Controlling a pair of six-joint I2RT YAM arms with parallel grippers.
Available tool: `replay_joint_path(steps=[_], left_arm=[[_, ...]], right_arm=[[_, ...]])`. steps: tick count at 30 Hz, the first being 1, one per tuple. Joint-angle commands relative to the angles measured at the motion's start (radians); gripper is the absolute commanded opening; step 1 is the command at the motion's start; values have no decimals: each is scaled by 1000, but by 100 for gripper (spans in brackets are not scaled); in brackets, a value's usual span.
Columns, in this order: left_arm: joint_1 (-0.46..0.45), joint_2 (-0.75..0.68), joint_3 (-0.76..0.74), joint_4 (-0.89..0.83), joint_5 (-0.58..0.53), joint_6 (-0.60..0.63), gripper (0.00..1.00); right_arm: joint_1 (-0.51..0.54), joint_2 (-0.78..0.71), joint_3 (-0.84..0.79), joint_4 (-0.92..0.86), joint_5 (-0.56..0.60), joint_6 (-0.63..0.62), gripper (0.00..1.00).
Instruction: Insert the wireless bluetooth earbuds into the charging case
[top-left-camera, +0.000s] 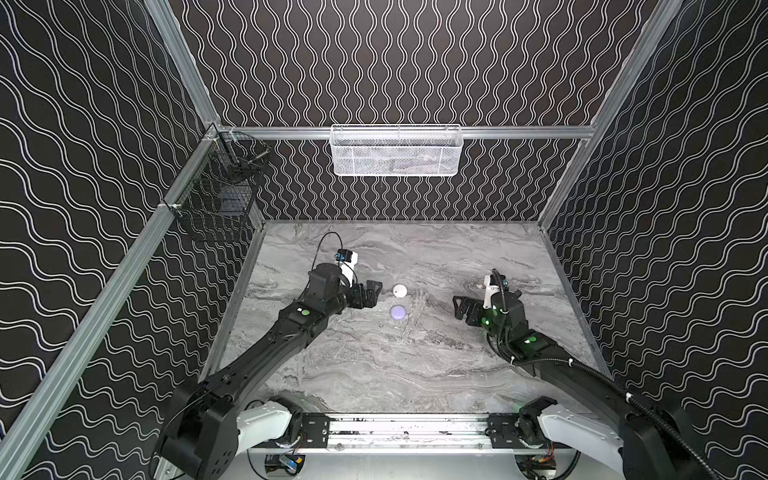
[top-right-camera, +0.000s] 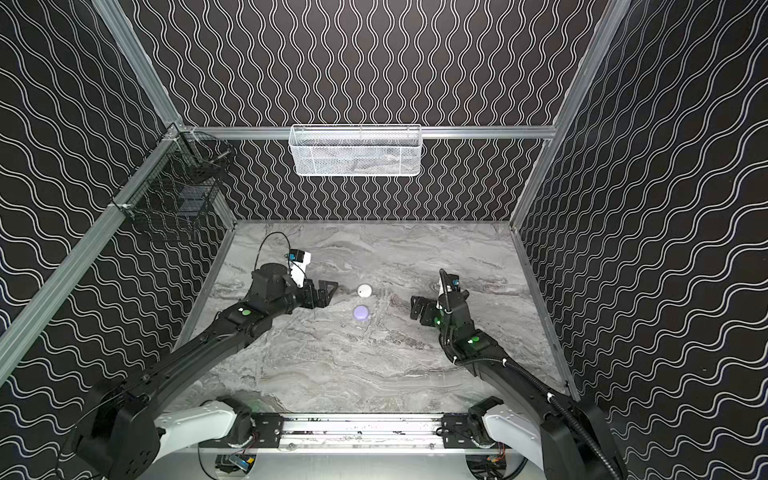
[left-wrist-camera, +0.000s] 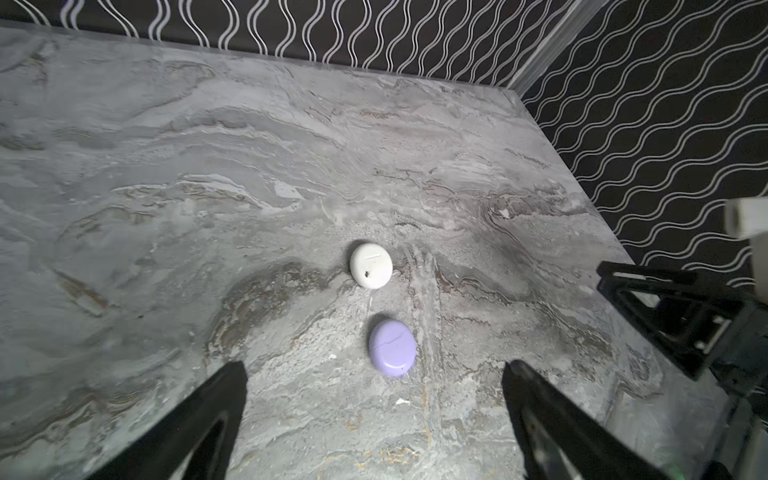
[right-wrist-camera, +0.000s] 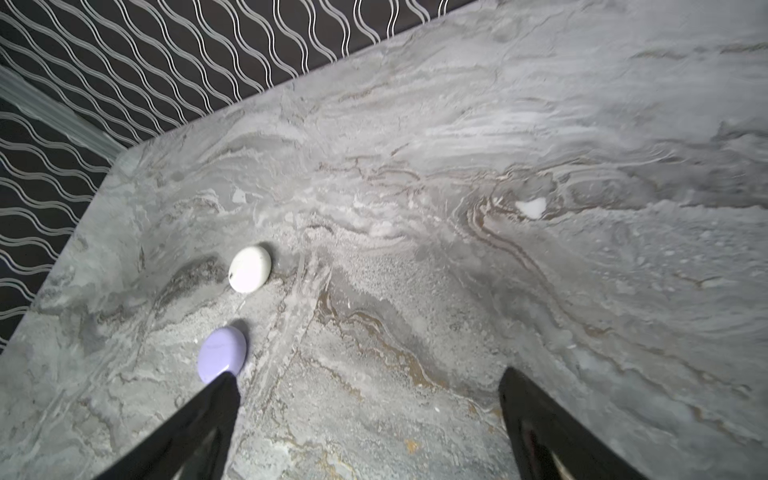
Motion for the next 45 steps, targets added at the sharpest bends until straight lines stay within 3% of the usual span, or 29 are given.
replay_joint_path(steps=[1,11,18,25,38,45], left_arm=[[1,-46,-25,35,-105,51,99],[4,-116,-83,94,-261,243,99],[50,-121,-185,250,-366,360,99],[96,-121,-391,618,-505,518,99],[352,106,-488,1010,-257,437,99],[395,220,-463,1087,-175,443,99]], right_arm=[[0,-32,37,-79,71,1,99],[0,-56,118,-222,171,-12,99],[-1,-35,112,-157,177,-90,99],[-28,-50,61,-51,192,-171,99],[-31,-107,-54,139,138,-291,99],[-31,-95,-83,191,137,-307,99]])
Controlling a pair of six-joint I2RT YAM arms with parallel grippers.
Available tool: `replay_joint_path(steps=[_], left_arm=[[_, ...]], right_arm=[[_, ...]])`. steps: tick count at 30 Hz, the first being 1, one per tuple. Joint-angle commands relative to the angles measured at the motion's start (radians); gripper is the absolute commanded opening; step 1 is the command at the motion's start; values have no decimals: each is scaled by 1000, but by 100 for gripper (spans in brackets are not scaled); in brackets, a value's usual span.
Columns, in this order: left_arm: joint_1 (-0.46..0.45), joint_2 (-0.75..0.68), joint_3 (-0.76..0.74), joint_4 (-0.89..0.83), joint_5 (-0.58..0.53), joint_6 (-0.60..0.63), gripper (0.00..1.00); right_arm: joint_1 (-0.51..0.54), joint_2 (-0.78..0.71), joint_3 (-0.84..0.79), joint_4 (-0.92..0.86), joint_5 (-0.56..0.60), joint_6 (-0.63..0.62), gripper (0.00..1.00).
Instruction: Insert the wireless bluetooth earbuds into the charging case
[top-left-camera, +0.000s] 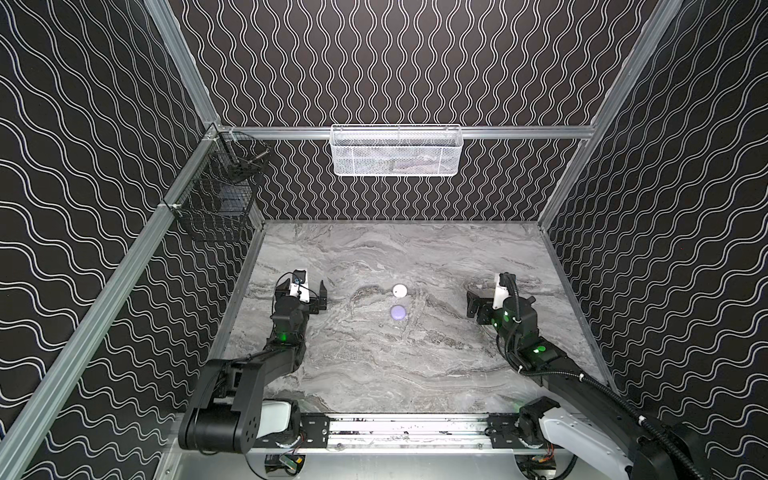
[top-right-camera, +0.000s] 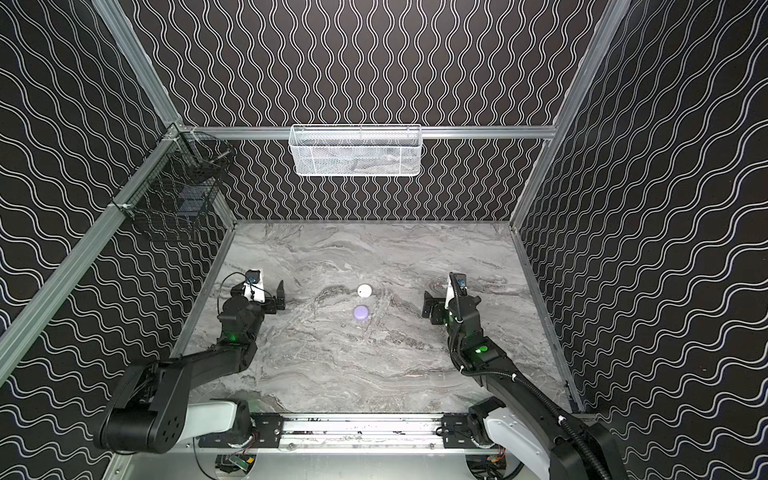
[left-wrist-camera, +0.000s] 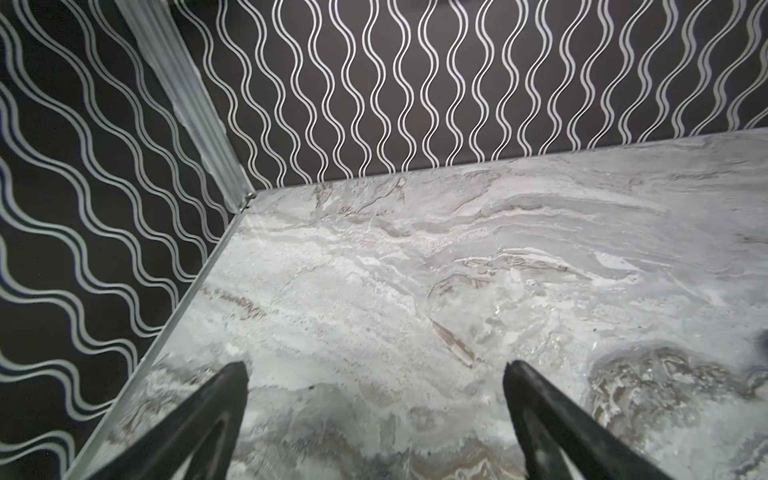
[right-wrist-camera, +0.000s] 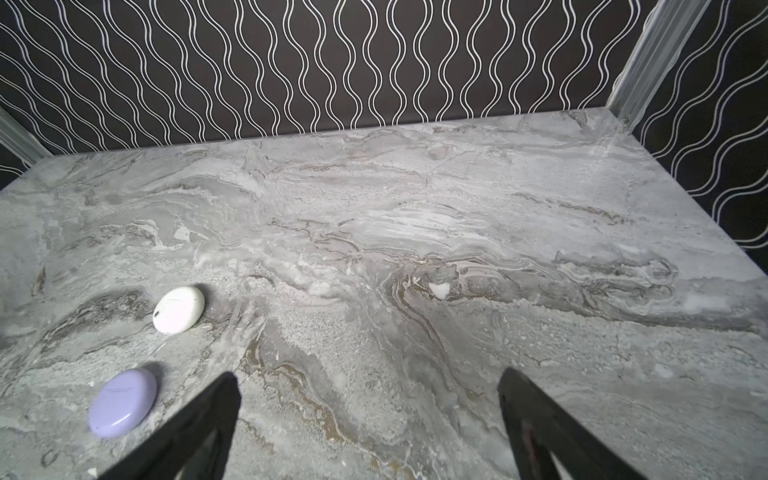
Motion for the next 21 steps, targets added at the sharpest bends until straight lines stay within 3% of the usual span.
replay_joint_path(steps=[1,9,21], left_arm=[[8,47,13,111,70,-13,99],[16,131,94,29,144,11,99],[20,160,94,57,98,-5,99]], right_arm=[[0,14,-9,79,-4,-20,99],[-5,54,-15,115,-11,-45,98],[-65,48,-36,153,-30,-75,99]])
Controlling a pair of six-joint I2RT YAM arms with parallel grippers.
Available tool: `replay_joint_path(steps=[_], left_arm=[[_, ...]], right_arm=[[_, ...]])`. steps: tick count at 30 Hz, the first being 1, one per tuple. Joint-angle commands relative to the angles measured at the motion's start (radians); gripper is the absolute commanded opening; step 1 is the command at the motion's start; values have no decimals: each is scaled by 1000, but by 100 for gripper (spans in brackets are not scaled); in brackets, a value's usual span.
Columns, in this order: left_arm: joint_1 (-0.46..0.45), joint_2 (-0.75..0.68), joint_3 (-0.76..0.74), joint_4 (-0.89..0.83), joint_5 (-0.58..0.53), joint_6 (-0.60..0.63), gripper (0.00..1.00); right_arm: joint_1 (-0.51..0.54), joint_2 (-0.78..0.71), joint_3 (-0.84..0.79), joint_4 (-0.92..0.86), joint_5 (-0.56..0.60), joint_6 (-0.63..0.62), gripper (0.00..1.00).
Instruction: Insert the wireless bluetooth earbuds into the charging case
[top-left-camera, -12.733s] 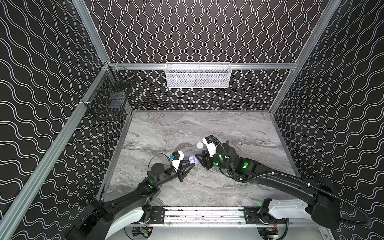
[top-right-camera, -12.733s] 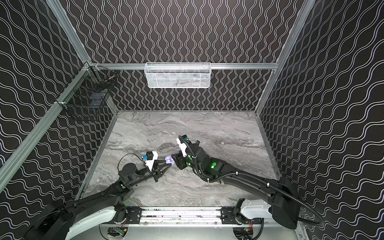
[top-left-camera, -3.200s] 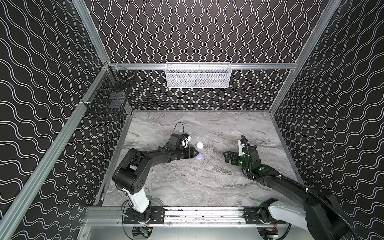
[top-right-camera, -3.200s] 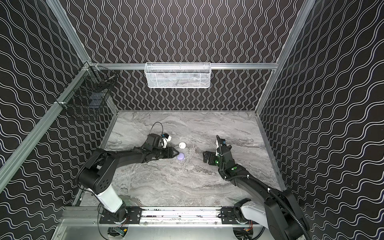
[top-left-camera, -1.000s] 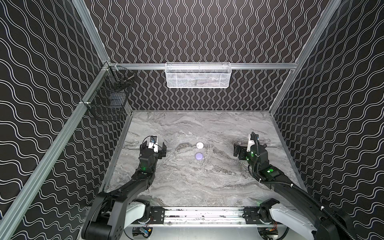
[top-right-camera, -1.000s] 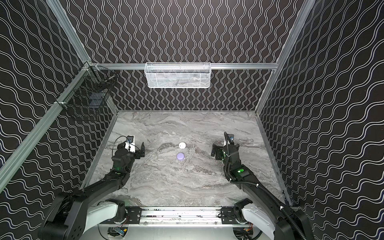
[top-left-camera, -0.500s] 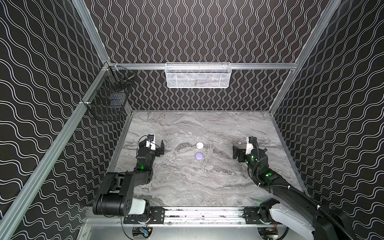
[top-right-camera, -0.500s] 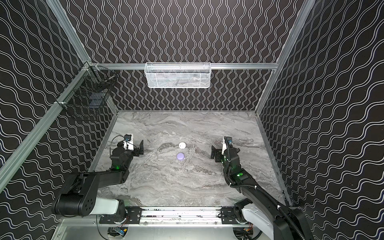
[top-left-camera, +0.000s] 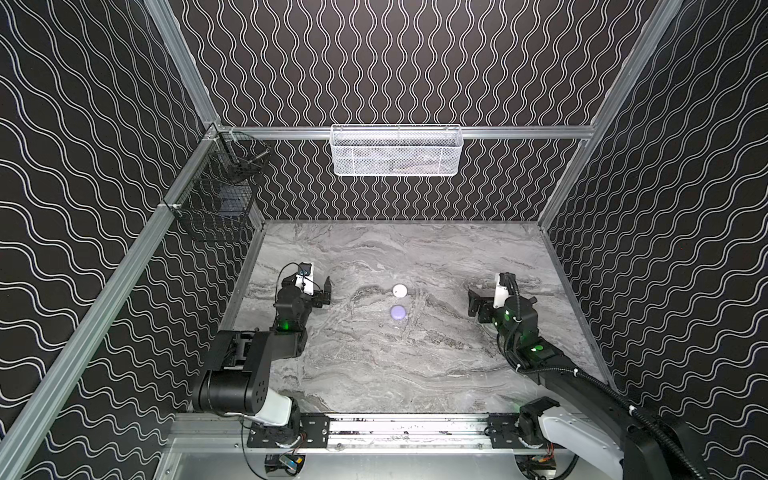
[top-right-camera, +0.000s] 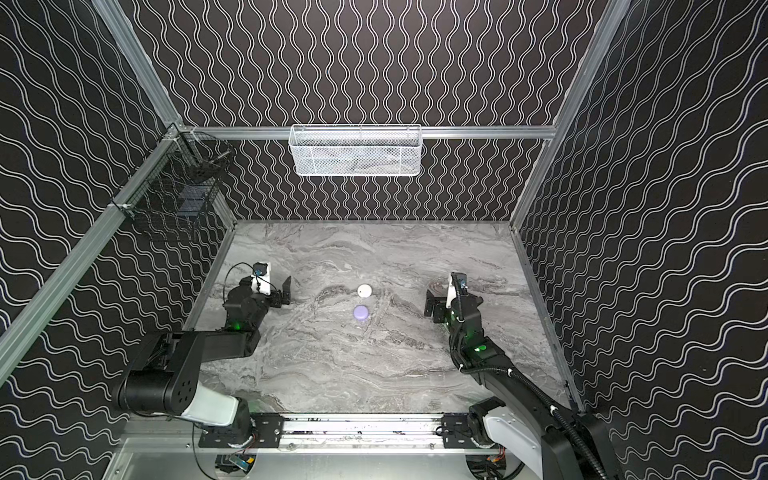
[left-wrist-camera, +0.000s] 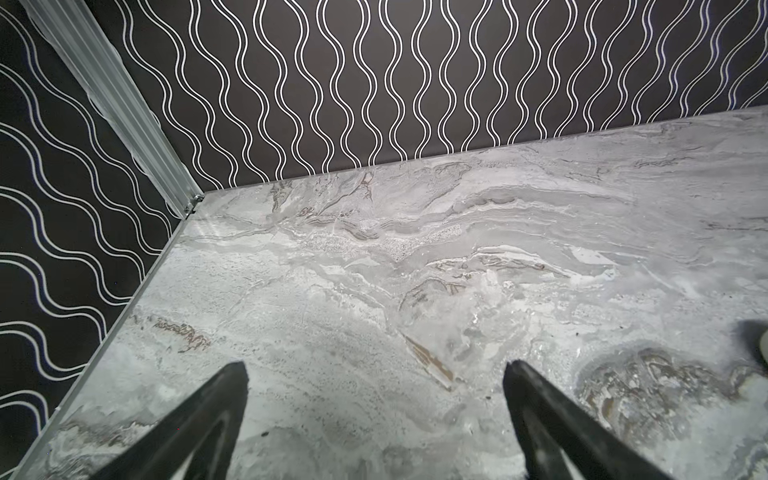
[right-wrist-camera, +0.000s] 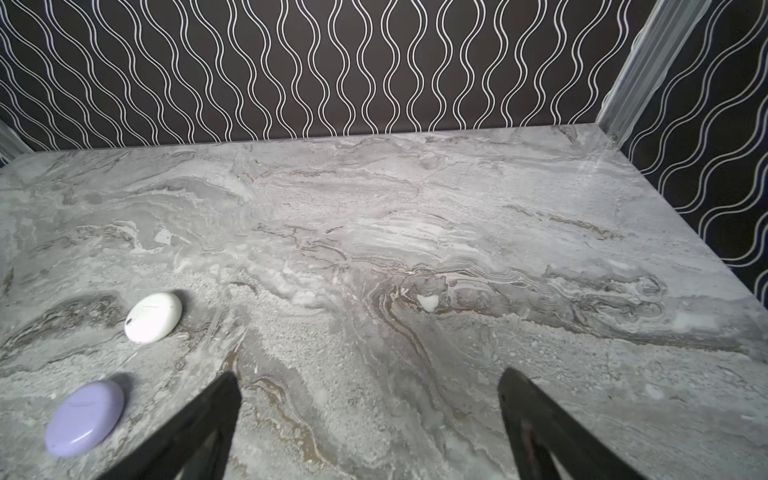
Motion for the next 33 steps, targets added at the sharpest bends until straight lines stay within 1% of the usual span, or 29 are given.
replay_joint_path(steps=[1,4,9,12,15,21,28,30,33], left_arm=[[2,3,1,34,-16,-8,99],[2,6,1,35,-17,-7,99],[2,5,2,37,-17,-7,99],[2,7,2,38,-17,-7,99],[2,5,1,37,-17,-7,99],[2,7,2,36,-19,-5,99],[2,6,1,35,-19,-4,99],[2,5,1,36,-18,-4,99],[2,5,2,35,-19,-5,99]], right_arm=[[-16,5,-5,59,2,-31,99],[-50,16,-13,83,5,-44,99],[-103,43,-51,190,-54,-71,99],[-106,66,-51,226,-34,-109,99],[-132,95,-57,263,-29,-122,98],[-174,185,-45,340,-35,-161,99],[-237,303,-38,483,-84,-190,99],[-258,328,-37,509,-106,-188,99],[-281,353,-34,527,-108,-190,99]])
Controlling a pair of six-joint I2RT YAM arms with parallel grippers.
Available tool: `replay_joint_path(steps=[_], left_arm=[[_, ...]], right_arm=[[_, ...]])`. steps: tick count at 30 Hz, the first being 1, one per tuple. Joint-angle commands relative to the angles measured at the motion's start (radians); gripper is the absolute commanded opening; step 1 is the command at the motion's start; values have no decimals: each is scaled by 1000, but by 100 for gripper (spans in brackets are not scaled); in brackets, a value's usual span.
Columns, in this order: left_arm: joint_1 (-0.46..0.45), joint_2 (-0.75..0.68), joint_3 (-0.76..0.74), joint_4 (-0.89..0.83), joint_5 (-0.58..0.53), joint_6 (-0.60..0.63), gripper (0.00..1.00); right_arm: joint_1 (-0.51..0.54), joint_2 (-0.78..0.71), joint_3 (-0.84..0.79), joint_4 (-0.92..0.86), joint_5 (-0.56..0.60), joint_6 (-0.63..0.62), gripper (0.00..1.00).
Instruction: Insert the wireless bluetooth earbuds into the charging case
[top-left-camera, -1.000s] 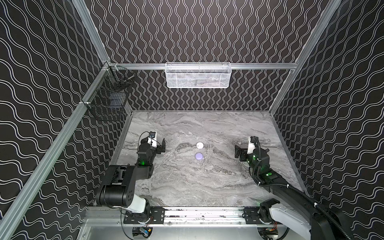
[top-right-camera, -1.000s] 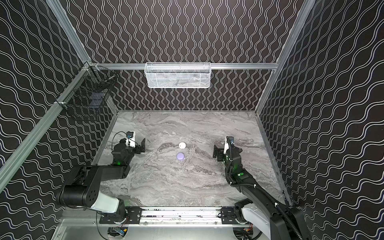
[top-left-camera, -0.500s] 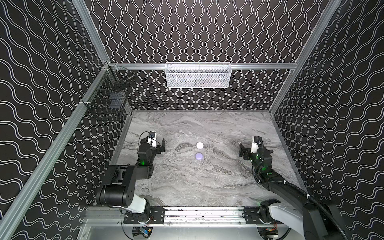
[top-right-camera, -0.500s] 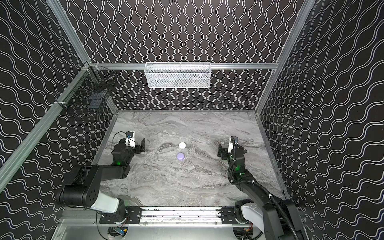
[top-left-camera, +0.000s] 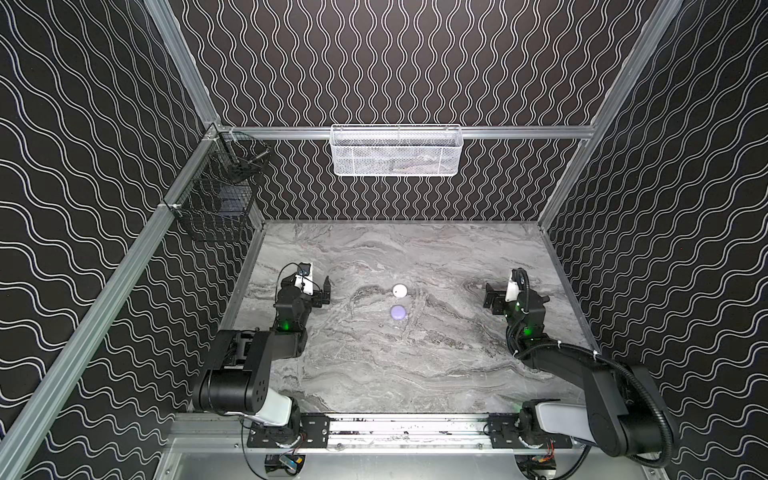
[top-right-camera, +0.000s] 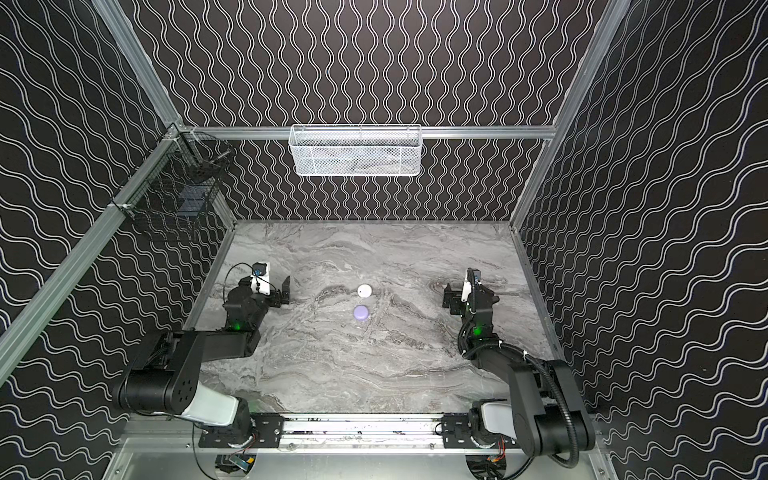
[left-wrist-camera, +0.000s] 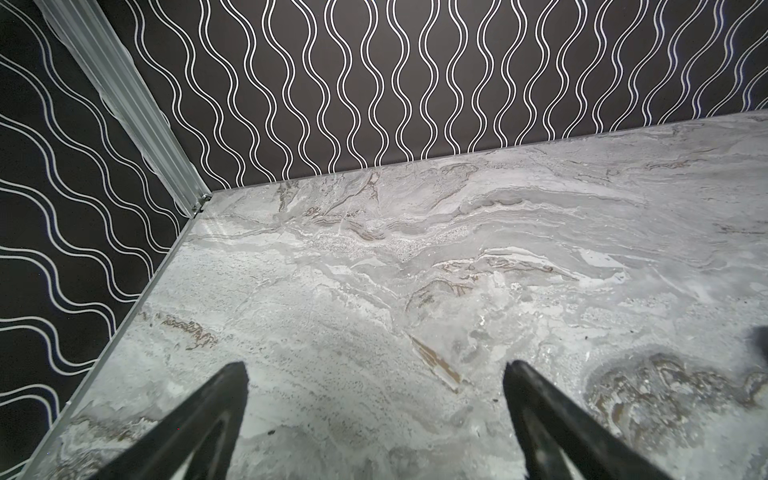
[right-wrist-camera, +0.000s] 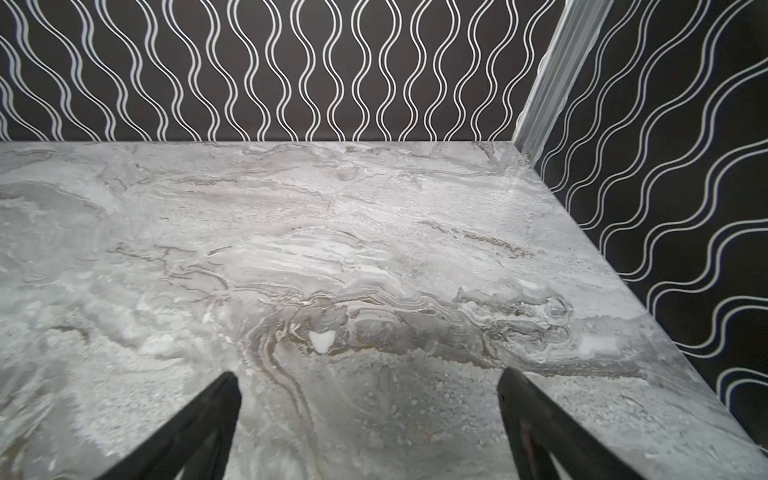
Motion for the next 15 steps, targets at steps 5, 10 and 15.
replay_joint_path(steps=[5,10,15], left_arm=[[2,3,1,29,-4,-5,99],[2,2,1,28,-4,-5,99],[2,3,1,29,-4,-5,99]], right_arm=[[-57,84,-1,181,-63,0,99],[-67,140,-32,286,-105,-6,98],[-93,138,-76,343,-136,18,97]])
